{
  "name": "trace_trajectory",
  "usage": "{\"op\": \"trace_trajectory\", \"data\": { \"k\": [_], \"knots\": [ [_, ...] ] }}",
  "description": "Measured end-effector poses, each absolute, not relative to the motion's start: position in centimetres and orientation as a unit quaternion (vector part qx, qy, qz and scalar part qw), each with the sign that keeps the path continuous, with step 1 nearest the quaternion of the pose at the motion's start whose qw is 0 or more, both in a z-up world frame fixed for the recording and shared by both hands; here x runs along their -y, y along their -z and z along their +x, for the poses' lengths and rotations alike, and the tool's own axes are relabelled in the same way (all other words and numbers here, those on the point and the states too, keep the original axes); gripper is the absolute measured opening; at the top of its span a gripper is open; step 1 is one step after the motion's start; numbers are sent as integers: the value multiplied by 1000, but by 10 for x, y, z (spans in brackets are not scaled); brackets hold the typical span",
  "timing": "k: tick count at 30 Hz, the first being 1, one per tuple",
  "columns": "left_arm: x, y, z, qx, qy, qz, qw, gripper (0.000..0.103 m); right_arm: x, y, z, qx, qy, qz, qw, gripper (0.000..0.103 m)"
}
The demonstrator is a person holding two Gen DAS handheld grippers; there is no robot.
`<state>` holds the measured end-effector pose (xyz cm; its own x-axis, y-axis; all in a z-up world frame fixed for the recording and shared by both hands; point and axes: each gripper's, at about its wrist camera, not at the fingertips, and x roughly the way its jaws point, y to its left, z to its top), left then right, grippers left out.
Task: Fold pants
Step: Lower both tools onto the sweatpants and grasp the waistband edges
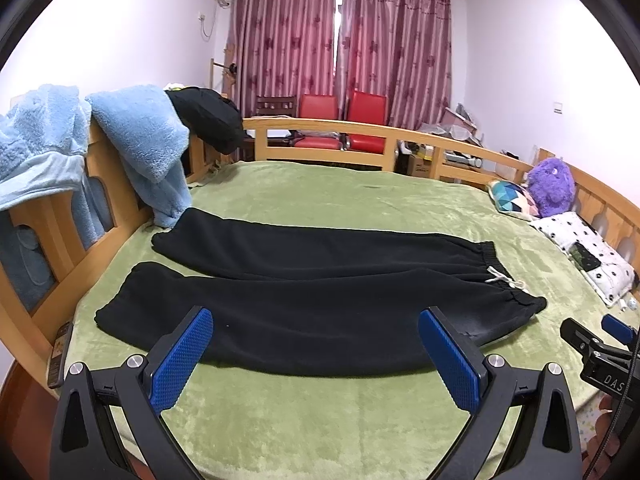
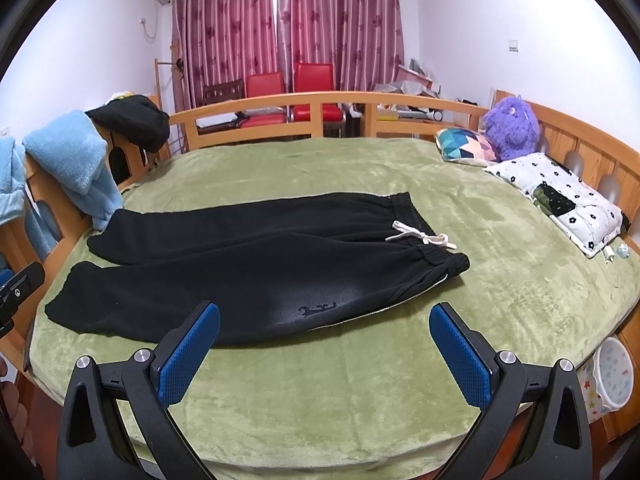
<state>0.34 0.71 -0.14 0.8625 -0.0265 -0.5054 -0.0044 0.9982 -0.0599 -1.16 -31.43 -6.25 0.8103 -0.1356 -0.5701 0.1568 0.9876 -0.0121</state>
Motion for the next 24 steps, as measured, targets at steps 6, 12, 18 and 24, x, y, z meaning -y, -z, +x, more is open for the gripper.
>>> {"op": "trace_trajectory", "data": {
  "k": [6,12,18,24],
  "knots": [
    [-22,38,41,-302,-10,-34,953,103,321,91,19,-327,62,13,943,103],
    [-56,91,72,-351,-24,-50,935,103,347,140,51,-357,45,42,932,100],
    [-111,148,98,-412,-59,-86,905,103,389,195,78,-407,40,115,905,82],
    [-169,186,106,-418,-52,-193,886,101,435,216,80,-382,77,176,904,63]
  ]
}}
